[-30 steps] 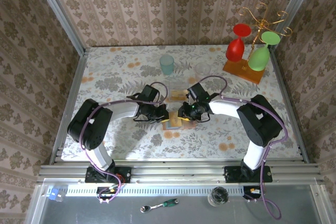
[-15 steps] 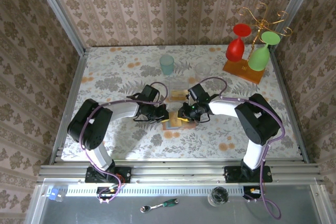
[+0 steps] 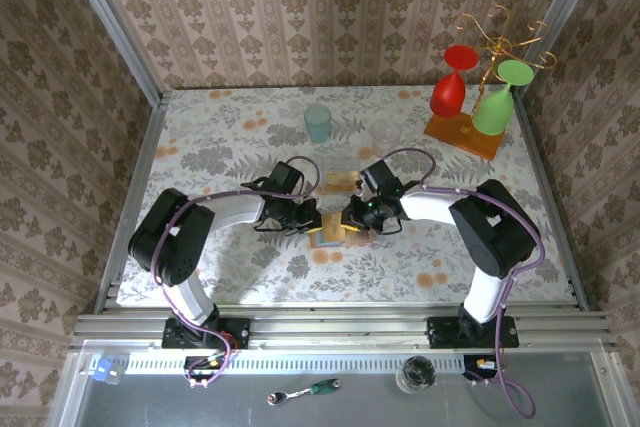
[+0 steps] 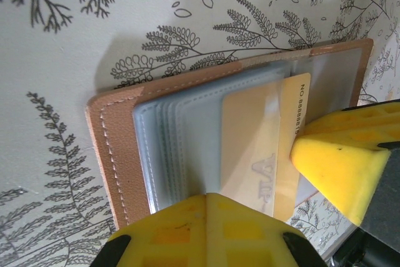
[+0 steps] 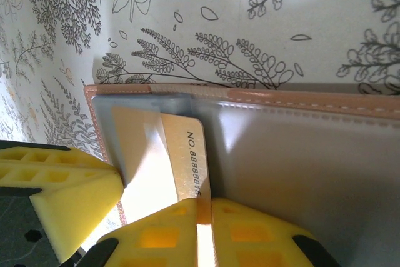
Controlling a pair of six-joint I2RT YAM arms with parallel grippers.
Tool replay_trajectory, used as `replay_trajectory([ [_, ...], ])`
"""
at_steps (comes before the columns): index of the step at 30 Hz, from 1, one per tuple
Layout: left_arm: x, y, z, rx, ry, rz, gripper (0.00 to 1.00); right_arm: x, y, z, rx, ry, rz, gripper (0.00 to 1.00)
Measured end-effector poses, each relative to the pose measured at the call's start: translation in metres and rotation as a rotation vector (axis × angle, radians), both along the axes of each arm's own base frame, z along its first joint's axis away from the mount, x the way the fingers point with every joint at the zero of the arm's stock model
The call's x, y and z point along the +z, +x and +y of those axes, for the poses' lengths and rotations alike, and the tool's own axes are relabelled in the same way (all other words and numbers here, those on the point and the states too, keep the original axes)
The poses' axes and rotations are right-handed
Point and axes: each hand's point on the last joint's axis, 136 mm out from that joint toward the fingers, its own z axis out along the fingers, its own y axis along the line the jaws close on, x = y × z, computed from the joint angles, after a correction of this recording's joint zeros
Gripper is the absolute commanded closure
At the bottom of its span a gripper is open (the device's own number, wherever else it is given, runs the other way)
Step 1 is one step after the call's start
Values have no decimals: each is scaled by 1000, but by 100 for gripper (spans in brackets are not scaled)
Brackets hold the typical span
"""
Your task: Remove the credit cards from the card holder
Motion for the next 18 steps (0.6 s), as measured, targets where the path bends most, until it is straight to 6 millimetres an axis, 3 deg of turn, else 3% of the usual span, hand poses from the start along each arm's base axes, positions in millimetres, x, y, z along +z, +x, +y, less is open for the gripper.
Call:
replay_trajectory([
  [18,0,0,0,2,2,-3,100,22,-1,-25,-7,-46,-45,96],
])
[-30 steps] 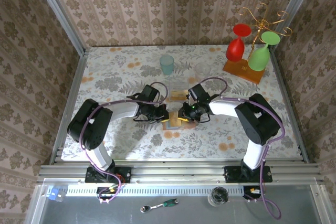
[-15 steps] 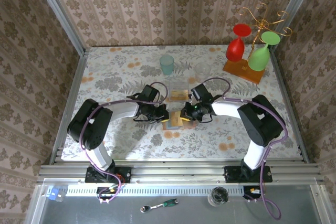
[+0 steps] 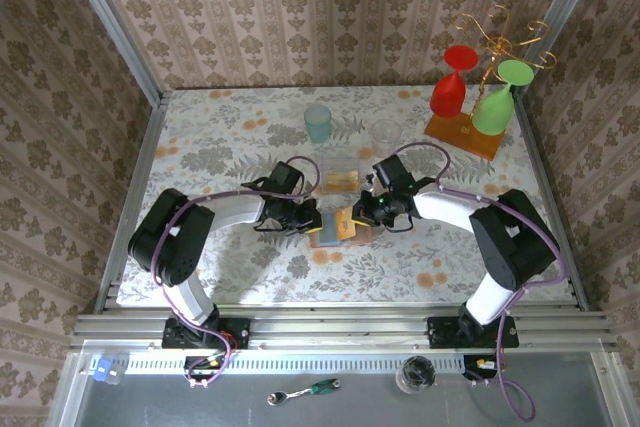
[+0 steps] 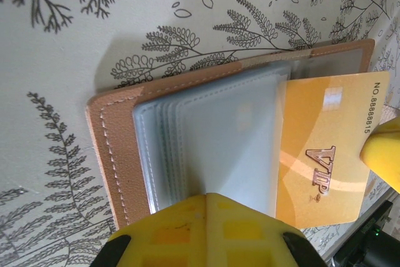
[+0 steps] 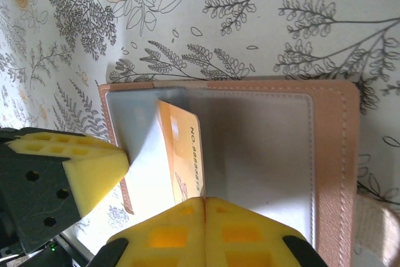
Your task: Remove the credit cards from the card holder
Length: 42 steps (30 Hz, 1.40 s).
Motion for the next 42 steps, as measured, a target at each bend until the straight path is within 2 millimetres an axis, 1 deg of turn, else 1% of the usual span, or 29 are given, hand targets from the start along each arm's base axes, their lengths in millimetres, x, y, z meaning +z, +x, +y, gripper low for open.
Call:
replay_trajectory([
  [4,0,0,0,0,0,0,100,0,-3,-5,6,-28,0,97],
  [12,0,0,0,0,0,0,100,-1,-5,-9,5,-60,6,98],
  [15,0,0,0,0,0,0,100,1,-5,-7,14,-77,-5,100],
  [20,0,0,0,0,0,0,100,10,-3,-7,15,-90,-46,100],
  [27,0,0,0,0,0,0,100,17,-8,3,50,-124,-62,99],
  [31,0,0,0,0,-1,0,100,19,-9,9,66,-154,-58,94],
  [35,0,0,0,0,-1,0,100,16,-12,12,76,-177,-42,93],
  [42,0,0,0,0,-1,0,100,11,-17,9,73,-191,-12,90],
])
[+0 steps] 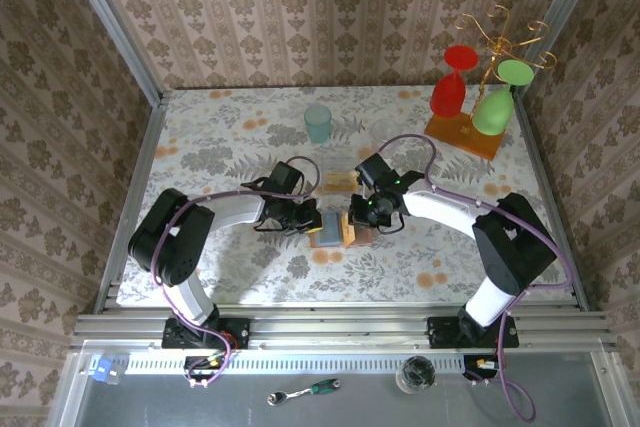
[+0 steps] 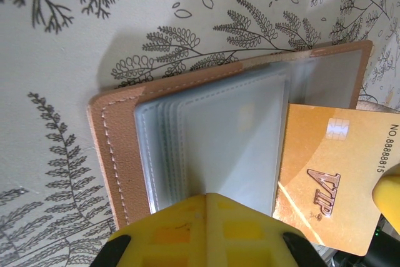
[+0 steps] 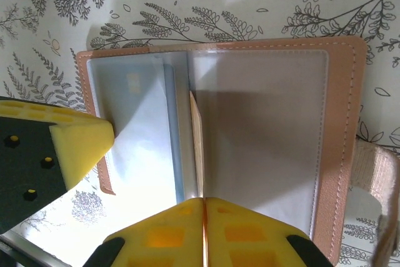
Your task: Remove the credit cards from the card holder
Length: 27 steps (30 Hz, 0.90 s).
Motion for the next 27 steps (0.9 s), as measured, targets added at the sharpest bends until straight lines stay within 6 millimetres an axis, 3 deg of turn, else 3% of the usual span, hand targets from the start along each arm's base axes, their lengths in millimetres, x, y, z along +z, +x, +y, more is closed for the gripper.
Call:
replay_trajectory([
  [6,0,0,0,0,0,0,100,-4,-5,-2,0,-14,29,88],
  [12,0,0,0,0,0,0,100,0,-2,4,13,2,40,98],
  [18,0,0,0,0,0,0,100,2,-3,3,20,-4,42,100],
  [22,0,0,0,0,0,-1,100,12,-2,-2,68,-13,16,100],
  [27,0,0,0,0,0,-1,100,40,5,0,245,-21,-78,100],
])
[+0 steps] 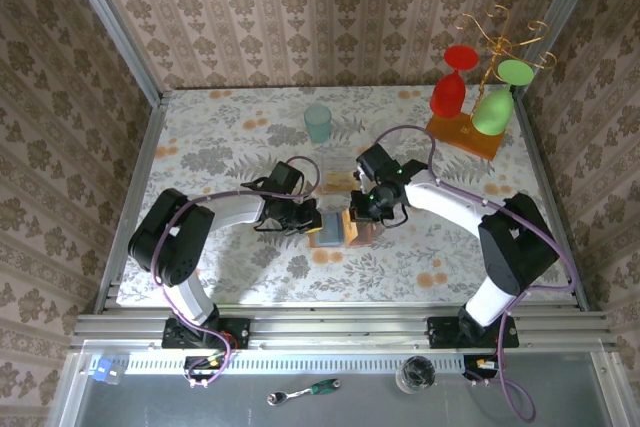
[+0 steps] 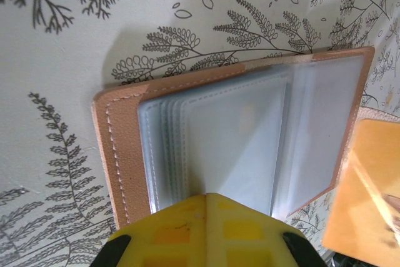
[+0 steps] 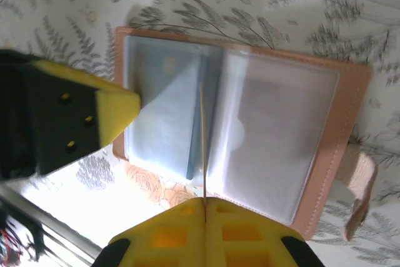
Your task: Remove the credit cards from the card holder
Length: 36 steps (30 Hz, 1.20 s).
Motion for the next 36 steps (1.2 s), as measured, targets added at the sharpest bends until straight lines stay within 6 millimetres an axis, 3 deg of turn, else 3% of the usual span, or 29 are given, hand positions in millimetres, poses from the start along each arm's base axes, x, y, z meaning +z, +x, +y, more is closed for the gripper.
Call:
replay_trajectory([
  [4,0,0,0,0,-1,-1,100,25,5,1,215,-46,-114,100],
  [7,1,0,0,0,-1,-2,97,33,13,-4,362,-124,-189,100],
  [19,13,4,-1,4,-21,-36,91,23,46,-7,885,-315,-284,100],
  [26,25,6,8,30,-34,-73,89,38,86,-9,977,-330,-357,100],
  [36,21,3,22,63,-16,-68,88,43,128,-5,1024,-333,-409,100],
])
